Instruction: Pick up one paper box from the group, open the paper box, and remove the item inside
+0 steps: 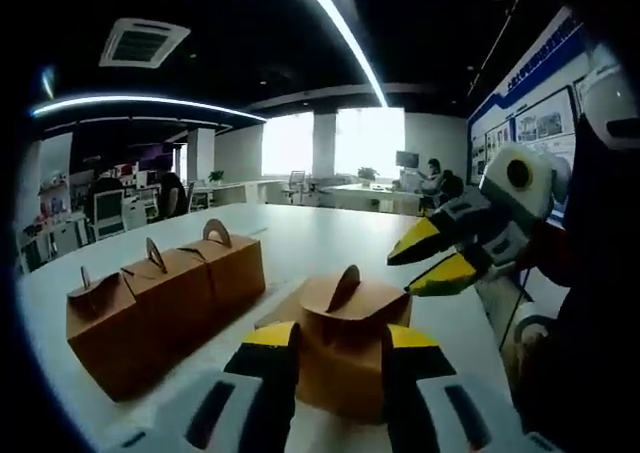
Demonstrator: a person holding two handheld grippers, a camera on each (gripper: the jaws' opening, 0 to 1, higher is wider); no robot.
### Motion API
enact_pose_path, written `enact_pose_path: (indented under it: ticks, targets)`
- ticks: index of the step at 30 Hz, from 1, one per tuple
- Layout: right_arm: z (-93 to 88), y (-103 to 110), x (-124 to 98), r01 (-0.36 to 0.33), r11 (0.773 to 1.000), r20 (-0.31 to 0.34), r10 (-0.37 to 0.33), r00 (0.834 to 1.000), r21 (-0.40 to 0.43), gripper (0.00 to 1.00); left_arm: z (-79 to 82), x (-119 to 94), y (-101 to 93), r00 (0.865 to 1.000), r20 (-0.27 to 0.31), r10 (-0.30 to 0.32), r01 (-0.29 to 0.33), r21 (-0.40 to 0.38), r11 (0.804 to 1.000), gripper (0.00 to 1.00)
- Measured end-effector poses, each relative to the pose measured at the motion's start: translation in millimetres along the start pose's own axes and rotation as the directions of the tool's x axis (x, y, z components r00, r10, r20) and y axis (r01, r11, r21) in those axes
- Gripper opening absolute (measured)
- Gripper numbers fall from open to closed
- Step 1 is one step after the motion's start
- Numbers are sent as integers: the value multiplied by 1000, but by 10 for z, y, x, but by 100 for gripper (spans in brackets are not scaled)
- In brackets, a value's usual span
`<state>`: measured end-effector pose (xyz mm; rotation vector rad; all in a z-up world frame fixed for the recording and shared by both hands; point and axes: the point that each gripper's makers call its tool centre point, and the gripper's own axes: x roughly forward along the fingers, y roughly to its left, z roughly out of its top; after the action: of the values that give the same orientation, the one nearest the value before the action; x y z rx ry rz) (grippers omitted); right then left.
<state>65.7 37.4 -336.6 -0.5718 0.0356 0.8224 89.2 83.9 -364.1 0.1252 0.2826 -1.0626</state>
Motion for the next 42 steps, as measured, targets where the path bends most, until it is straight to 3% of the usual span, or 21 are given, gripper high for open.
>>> enact_pose_path:
  ticks: [6,13,23,27,29,36,42]
  targets:
    - [-20,-20,-14,20,993,-7,-21,1000,-119,14,5,8,-11,1000,6,-15,15,-1,1000,34]
    - [40,118,5,-21,980,27,27,999,-198,14,10,9,-8,1000,11,-30,30,0,1000,35]
    - [-34,124,102,-1,958,5,2,1000,-286,13,13,14,-14,999,11,-38,38,0,999,35]
    - [-28,109,148,15,930,-9,-19,1000,-366,13,14,16,-23,999,9,-41,41,-4,999,35]
    - [-19,113,166,19,903,-11,-26,1000,-430,12,14,16,-26,999,9,-41,41,-5,999,35]
    - [-12,103,191,25,879,-20,-39,999,-476,11,13,20,-31,999,11,-36,37,-5,999,34]
    - [-19,123,192,29,873,-21,-44,999,-488,9,16,26,-26,999,18,-27,27,-12,1000,34]
